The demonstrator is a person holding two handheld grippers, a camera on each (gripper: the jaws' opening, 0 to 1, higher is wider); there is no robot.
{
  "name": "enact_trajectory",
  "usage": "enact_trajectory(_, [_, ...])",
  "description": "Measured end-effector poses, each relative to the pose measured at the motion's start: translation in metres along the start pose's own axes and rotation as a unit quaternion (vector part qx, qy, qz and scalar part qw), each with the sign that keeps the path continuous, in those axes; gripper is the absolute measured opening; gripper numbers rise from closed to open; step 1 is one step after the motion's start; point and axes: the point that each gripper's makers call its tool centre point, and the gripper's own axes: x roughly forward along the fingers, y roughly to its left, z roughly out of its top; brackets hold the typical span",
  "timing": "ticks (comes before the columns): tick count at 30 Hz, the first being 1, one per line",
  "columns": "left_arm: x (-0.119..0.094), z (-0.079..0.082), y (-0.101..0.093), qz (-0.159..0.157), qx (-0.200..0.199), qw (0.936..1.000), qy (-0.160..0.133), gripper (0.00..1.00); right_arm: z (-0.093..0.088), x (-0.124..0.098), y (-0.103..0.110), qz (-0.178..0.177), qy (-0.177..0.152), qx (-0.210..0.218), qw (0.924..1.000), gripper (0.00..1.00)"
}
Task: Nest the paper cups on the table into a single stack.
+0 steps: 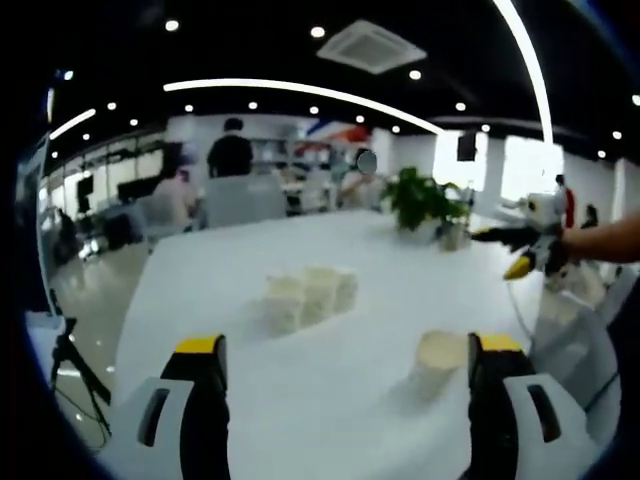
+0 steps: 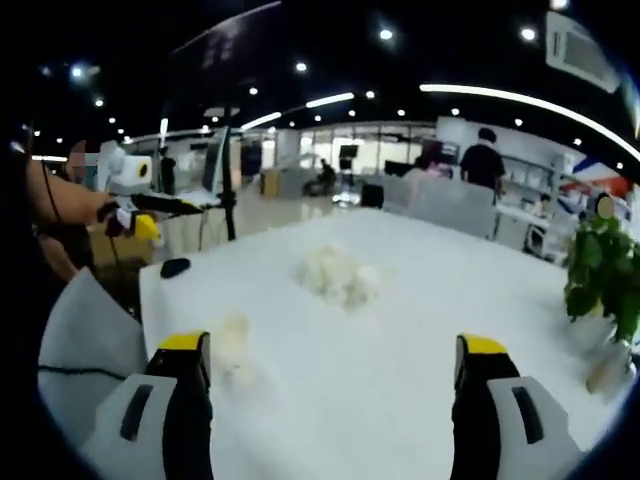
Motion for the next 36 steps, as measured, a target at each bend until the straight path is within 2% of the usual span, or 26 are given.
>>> enact_trajectory(2, [0.0, -0.008, -0.003, -0.01, 0.0, 0.9999, 0.014, 0.99, -0.008, -0.006, -0.002, -0.005, 0.002, 0.006, 1.0, 1.0])
enact_trajectory(4, [0.001, -0.016, -0.003, -0.005, 0.005, 0.9996, 0.028, 0.99, -0.01, -0.009, -0.002, -0.007, 0.004, 0.011, 0.9999, 1.0])
enact_trajectory(12, [0.004, -0.027, 0.008, 0.01, 0.001, 0.9996, 0.026, 0.99, -0.014, -0.012, -0.001, -0.014, 0.005, 0.03, 0.9994, 1.0])
enact_trajectory(15, [0.004, -0.029, 0.006, -0.003, -0.017, 0.9995, 0.026, 0.99, -0.017, -0.011, 0.0, -0.018, 0.012, 0.033, 0.9992, 1.0])
enact_trajectory(17, [0.005, -0.033, 0.01, 0.003, -0.004, 0.9995, 0.031, 0.99, -0.017, -0.011, 0.001, -0.016, 0.012, 0.033, 0.9992, 1.0])
enact_trajectory(22, [0.009, -0.037, 0.015, 0.008, -0.003, 0.9993, 0.035, 0.99, -0.019, -0.009, 0.0, -0.015, 0.014, 0.031, 0.9993, 1.0])
enact_trajectory(27, [0.015, -0.04, 0.022, 0.012, -0.007, 0.9995, 0.027, 0.99, -0.018, -0.007, 0.002, -0.009, 0.008, 0.024, 0.9997, 1.0])
enact_trajectory(30, [0.019, -0.05, 0.024, 0.016, 0.007, 0.999, 0.042, 0.99, -0.022, -0.005, 0.003, -0.006, 0.011, 0.026, 0.9996, 1.0])
enact_trajectory(33, [0.022, -0.047, 0.023, 0.013, 0.004, 0.9996, 0.026, 0.98, -0.027, -0.005, 0.003, -0.004, 0.015, 0.03, 0.9994, 1.0])
enact_trajectory(36, [0.027, -0.052, 0.025, 0.017, 0.001, 0.9993, 0.033, 0.98, -0.029, -0.005, 0.004, -0.003, 0.016, 0.034, 0.9993, 1.0])
